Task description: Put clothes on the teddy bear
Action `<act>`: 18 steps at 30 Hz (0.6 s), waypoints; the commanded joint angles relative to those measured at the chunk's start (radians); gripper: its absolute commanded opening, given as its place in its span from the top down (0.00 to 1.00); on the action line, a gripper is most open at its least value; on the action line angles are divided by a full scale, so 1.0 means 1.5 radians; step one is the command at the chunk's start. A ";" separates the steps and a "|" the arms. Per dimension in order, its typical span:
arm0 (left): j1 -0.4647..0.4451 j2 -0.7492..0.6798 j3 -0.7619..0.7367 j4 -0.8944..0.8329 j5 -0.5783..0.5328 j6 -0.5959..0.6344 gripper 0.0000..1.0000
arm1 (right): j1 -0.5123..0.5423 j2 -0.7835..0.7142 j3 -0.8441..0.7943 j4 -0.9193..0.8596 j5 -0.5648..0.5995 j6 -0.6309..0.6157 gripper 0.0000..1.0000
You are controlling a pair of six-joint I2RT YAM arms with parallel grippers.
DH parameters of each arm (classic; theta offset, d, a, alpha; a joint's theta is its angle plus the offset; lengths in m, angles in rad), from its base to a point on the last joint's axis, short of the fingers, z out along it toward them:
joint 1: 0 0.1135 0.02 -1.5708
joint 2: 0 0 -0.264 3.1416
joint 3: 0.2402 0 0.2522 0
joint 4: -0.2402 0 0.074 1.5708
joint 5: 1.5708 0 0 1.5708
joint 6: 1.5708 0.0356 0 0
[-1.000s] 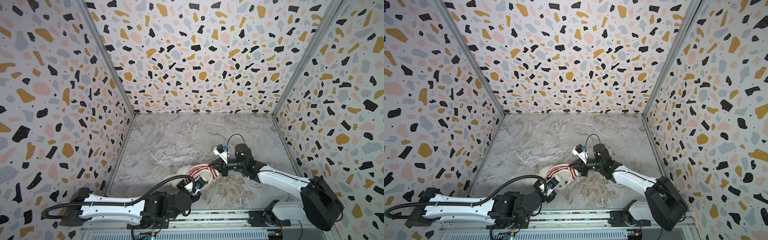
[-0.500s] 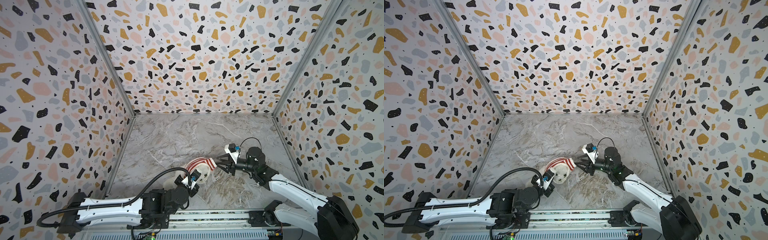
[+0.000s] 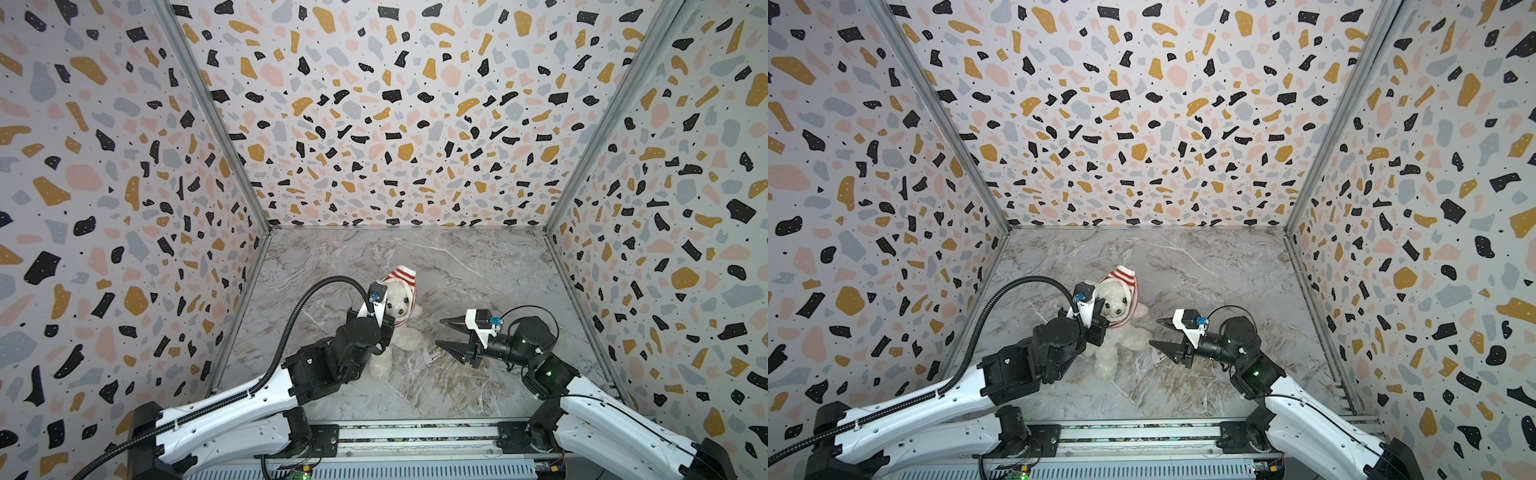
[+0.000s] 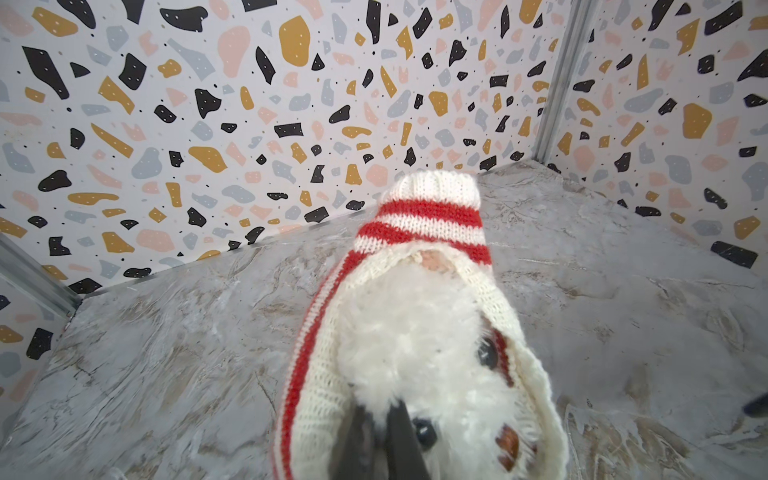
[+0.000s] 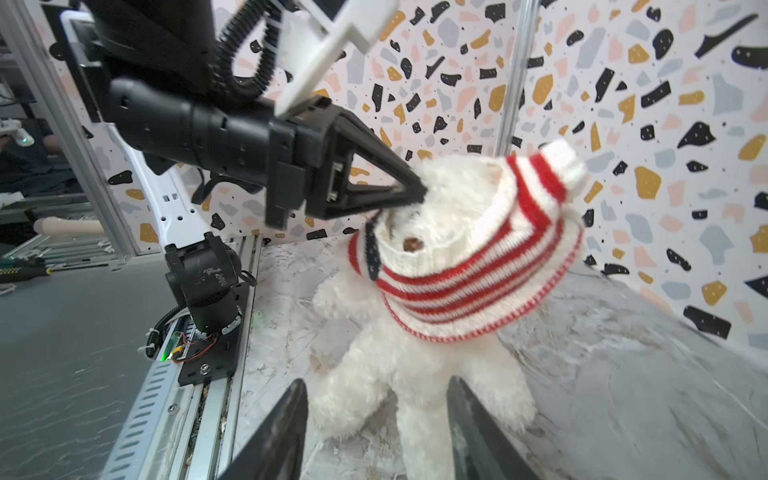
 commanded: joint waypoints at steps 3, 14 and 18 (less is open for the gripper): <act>-0.002 -0.040 -0.061 0.121 0.056 0.087 1.00 | -0.009 0.070 0.066 -0.004 0.092 0.038 0.44; -0.003 -0.112 -0.147 0.228 0.221 0.101 1.00 | -0.065 0.177 0.125 -0.038 -0.007 0.133 0.46; -0.003 -0.117 -0.156 0.234 0.245 0.093 1.00 | -0.065 0.207 0.137 -0.031 -0.031 0.136 0.51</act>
